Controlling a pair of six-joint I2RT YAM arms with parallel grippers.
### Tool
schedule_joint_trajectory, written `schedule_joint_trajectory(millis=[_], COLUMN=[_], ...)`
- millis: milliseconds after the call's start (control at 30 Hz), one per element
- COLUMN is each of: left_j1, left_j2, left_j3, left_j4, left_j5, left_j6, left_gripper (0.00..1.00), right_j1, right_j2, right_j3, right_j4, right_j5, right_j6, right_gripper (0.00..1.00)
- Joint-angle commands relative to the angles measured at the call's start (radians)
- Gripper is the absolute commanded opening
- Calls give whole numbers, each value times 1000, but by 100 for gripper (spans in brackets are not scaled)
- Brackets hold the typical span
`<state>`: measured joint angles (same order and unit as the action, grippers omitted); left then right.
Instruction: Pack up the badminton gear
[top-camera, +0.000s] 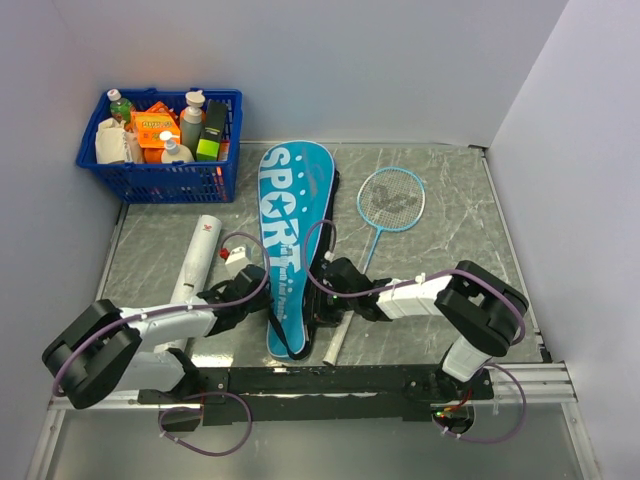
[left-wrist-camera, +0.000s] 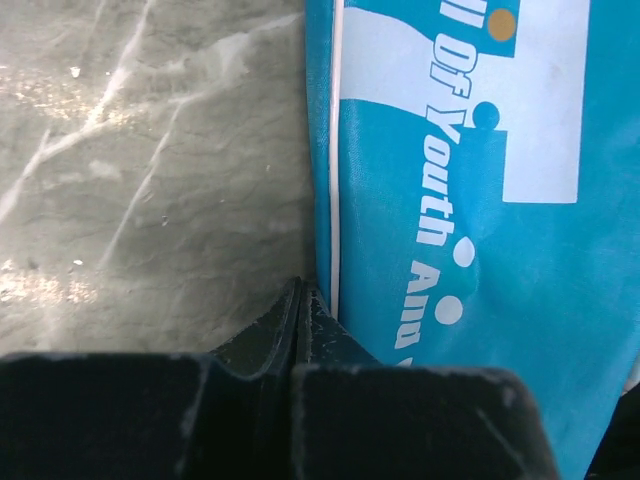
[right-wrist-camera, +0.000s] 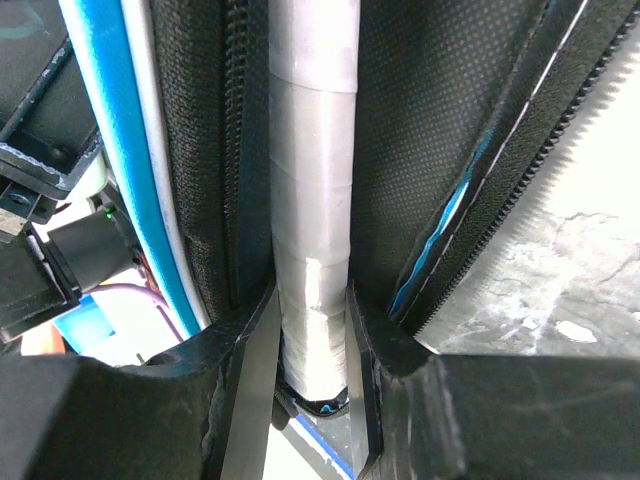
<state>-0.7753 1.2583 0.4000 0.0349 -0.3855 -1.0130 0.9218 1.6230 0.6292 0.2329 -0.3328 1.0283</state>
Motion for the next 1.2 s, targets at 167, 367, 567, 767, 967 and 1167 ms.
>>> schedule_joint_trajectory(millis=[167, 367, 567, 767, 967, 1167], left_j1=[-1, -2, -1, -1, -2, -1], left_j2=[9, 1, 9, 32, 42, 43], left_j3=[-50, -52, -50, -44, -44, -49], left_j4=[22, 20, 25, 34, 46, 53], left_j5=[73, 71, 73, 76, 82, 85], left_j6=[-9, -6, -6, -2, 1, -2], left_gripper=[1, 2, 2, 1, 1, 1], right_j1=[8, 8, 8, 8, 8, 8], right_j2=[-31, -57, -100, -135, -97, -74], right_j3=[-6, -26, -36, -40, -39, -39], right_j4=[37, 25, -32, -81, -37, 2], right_j5=[55, 89, 146, 187, 164, 138], right_j6=[-20, -14, -28, -42, -37, -30], right_gripper=[49, 53, 53, 43, 27, 11])
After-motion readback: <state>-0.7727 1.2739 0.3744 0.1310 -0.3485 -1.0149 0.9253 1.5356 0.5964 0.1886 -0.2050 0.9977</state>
